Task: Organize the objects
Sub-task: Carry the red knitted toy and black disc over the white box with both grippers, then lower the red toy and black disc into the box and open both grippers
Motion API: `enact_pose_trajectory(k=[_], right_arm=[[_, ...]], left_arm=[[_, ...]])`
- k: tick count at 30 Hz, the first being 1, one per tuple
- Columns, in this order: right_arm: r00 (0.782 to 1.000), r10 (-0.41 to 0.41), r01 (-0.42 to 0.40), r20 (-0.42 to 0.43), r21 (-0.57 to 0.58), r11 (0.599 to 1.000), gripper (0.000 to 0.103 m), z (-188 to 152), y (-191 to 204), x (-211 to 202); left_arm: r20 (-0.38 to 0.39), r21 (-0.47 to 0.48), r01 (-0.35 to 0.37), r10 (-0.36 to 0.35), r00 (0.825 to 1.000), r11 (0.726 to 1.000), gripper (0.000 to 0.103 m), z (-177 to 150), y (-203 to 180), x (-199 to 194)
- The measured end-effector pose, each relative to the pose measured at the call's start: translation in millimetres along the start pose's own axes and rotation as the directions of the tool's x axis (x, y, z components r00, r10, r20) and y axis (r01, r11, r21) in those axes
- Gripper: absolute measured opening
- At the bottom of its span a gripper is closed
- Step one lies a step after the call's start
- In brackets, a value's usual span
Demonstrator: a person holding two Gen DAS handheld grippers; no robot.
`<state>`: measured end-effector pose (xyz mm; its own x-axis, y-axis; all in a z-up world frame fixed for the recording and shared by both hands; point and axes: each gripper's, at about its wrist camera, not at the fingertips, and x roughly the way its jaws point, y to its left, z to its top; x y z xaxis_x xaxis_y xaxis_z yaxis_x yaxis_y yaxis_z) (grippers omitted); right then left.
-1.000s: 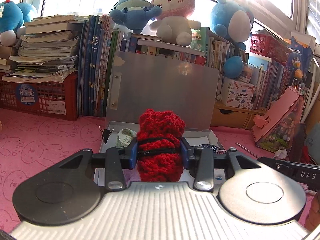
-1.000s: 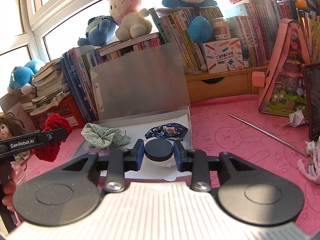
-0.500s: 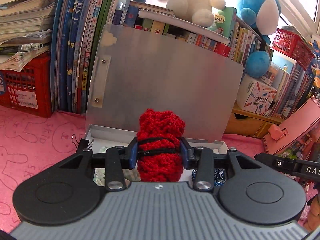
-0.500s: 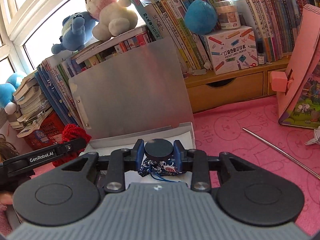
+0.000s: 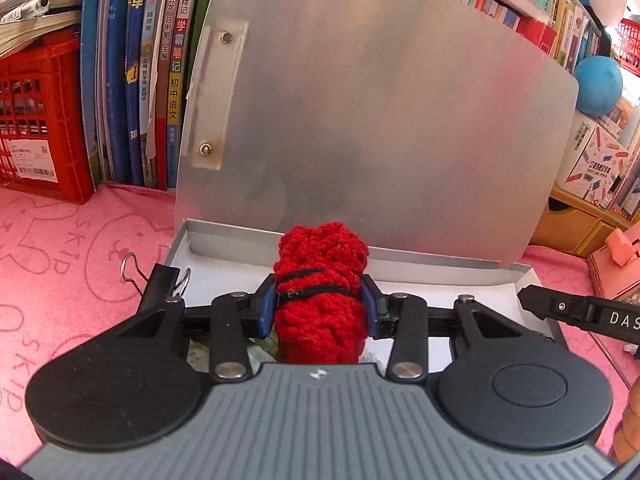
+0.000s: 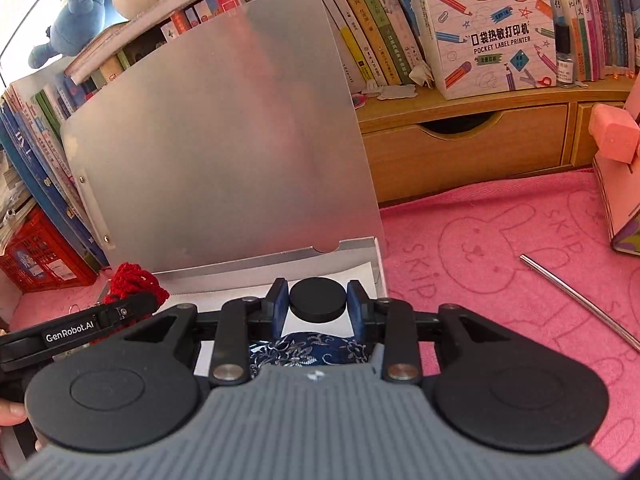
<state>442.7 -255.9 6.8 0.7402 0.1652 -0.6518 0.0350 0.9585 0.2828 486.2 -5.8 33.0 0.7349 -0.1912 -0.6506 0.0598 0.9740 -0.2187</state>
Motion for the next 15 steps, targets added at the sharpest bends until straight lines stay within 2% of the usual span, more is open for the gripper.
enact_pose_trajectory(k=[5,10,11,12,13,14,15], right_arm=[[0.999,-0.028,0.027,-0.02,-0.033,0.999,0.036,0,4,16],[0.998,-0.033,0.032,-0.045,-0.032,0.999,0.039,-3,3,25],[0.999,-0.028,0.027,-0.037,-0.021,0.999,0.041,-3,1,23],[0.999,-0.02,0.02,-0.03,-0.006,1.0,0.054,-3,-1,21],[1.0,-0.003,0.004,-0.025,0.009,1.0,0.059,-3,-3,18],[1.0,0.009,-0.008,-0.022,0.024,1.0,0.06,-2,-4,15],[1.0,0.012,-0.011,-0.018,0.033,0.999,0.062,-2,-5,12]], left_arm=[[-0.03,0.001,-0.022,0.022,0.999,1.0,0.048,-1,1,13],[-0.04,-0.017,-0.009,0.009,0.999,1.0,0.05,-1,5,18],[-0.039,-0.012,-0.01,0.01,0.999,1.0,0.053,-1,4,17],[-0.035,-0.007,-0.017,0.017,0.999,1.0,0.056,-1,4,16],[-0.031,-0.004,-0.022,0.022,0.999,1.0,0.062,-1,4,14],[-0.03,-0.004,-0.018,0.018,0.999,1.0,0.07,-1,4,12],[-0.029,-0.009,-0.008,0.008,1.0,1.0,0.074,-1,4,9]])
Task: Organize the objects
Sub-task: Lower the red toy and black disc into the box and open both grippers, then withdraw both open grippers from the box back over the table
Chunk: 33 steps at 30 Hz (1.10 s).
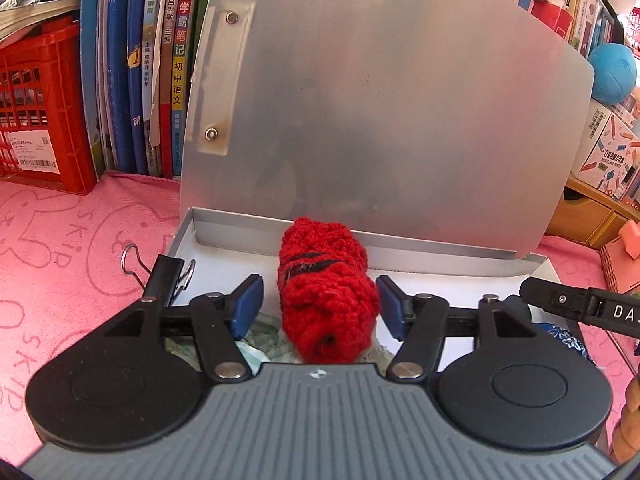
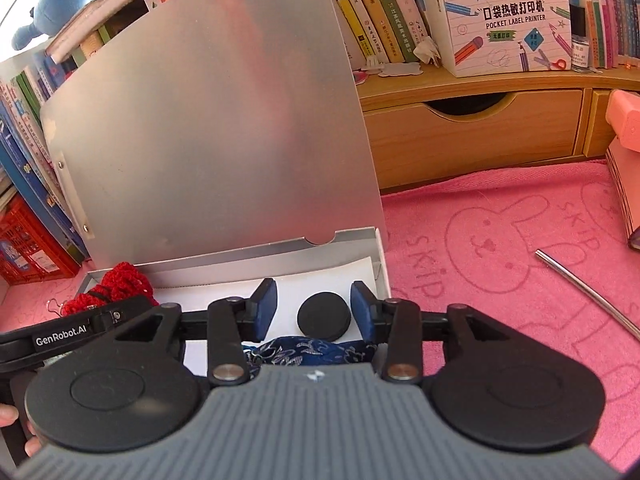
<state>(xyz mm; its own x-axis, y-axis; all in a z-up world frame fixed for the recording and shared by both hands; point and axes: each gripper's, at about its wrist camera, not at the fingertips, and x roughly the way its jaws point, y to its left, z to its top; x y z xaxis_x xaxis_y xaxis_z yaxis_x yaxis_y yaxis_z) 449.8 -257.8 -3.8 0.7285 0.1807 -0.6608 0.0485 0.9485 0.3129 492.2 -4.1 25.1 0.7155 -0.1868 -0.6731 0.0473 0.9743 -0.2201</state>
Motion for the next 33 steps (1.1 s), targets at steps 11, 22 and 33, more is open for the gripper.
enact_pose_trajectory(k=[11,22,33], right_arm=[[0.996,0.017,-0.013,0.085,-0.046,0.999,0.067,-10,12,-76],[0.987,0.039,-0.017,0.158,-0.137,0.99,0.071,-54,23,-165],[0.973,0.065,-0.02,0.22,-0.197,0.98,0.079,-113,19,-226]], left_arm=[[0.073,0.025,0.071,-0.072,0.995,0.997,0.092,0,-9,-81],[0.177,0.109,0.075,-0.094,0.98,0.991,0.094,-53,-4,-206],[0.243,0.154,0.073,-0.109,0.964,0.985,0.095,-128,6,-278]])
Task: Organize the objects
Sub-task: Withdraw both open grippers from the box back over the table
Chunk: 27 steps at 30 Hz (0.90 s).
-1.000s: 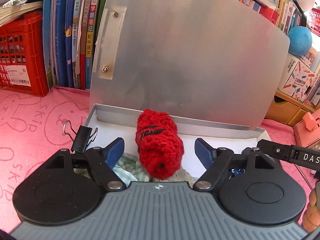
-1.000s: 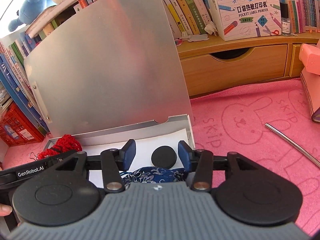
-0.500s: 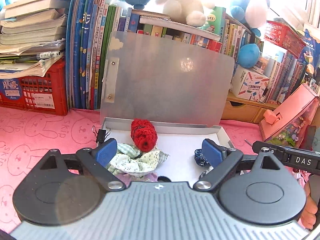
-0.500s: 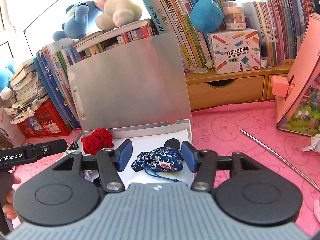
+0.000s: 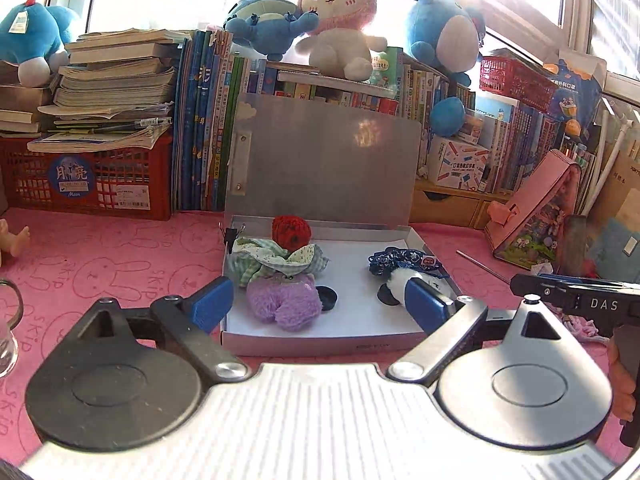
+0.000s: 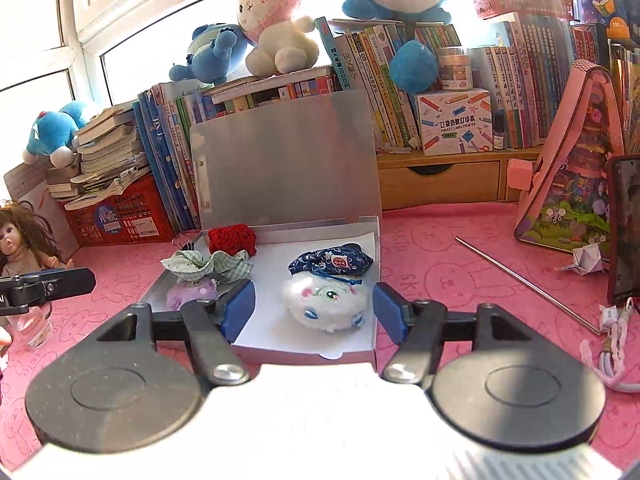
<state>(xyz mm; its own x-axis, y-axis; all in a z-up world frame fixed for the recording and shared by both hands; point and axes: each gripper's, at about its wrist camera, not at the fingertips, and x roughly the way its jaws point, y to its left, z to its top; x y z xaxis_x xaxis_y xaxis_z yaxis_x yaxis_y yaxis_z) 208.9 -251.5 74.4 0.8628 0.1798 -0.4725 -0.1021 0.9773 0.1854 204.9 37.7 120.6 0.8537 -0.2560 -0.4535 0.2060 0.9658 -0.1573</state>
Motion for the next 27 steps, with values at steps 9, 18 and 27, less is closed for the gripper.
enact_pose_trajectory(k=[9,18,27], right_arm=[[0.998,-0.034,0.039,0.046,-0.119,0.992,0.087,-42,10,-40],[0.996,-0.07,0.076,0.047,-0.144,0.987,0.088,-81,10,-57],[0.995,-0.1,0.101,0.011,-0.121,0.988,0.088,-120,3,-59]], left_arm=[[0.011,0.0,-0.051,0.051,0.999,0.999,0.095,-52,11,-28],[-0.003,0.011,-0.161,0.161,0.987,0.987,0.095,-91,32,-30],[-0.008,-0.047,-0.219,0.219,0.976,0.974,0.095,-122,53,-22]])
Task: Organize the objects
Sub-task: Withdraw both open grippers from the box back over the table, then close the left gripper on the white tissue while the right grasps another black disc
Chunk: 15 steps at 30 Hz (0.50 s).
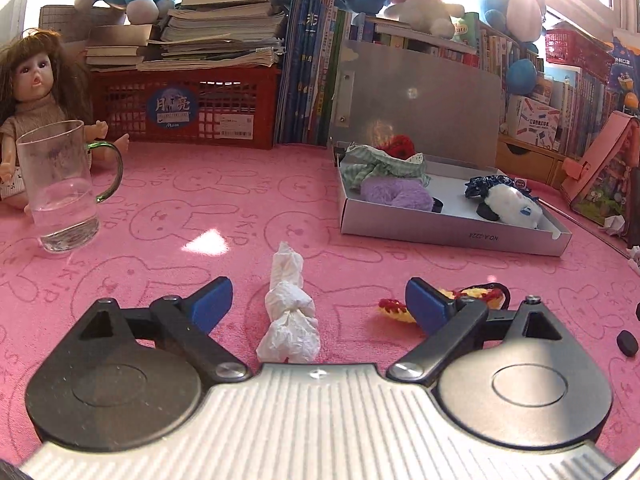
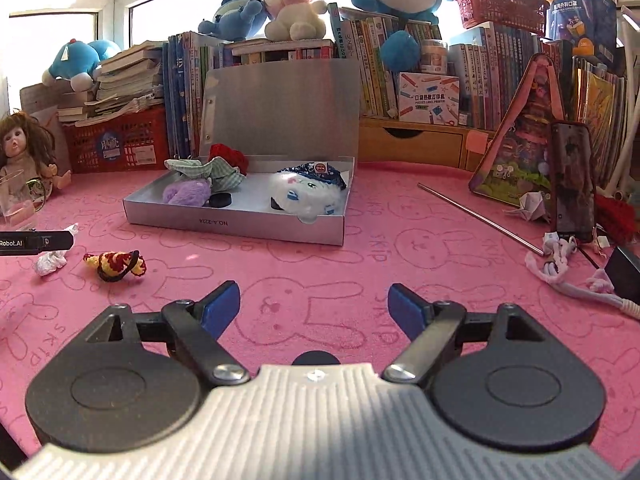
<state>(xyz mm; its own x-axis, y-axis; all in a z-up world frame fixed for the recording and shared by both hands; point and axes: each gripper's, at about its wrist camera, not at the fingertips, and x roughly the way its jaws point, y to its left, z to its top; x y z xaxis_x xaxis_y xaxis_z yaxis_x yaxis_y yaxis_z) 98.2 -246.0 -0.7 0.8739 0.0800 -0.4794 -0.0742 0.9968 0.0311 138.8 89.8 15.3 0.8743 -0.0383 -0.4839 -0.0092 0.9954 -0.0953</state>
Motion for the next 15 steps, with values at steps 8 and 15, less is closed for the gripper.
enact_pose_trajectory(k=[8,15], right_arm=[[0.998,-0.031,0.033,-0.053,0.032,0.999,0.088,-20,-2,9],[0.995,-0.061,0.061,-0.081,-0.006,0.998,0.088,-21,5,15]], left_arm=[[-0.097,-0.017,-0.023,0.022,0.995,1.0,0.095,-1,3,17],[-0.124,0.02,-0.043,0.046,0.991,0.999,0.095,-3,-2,21]])
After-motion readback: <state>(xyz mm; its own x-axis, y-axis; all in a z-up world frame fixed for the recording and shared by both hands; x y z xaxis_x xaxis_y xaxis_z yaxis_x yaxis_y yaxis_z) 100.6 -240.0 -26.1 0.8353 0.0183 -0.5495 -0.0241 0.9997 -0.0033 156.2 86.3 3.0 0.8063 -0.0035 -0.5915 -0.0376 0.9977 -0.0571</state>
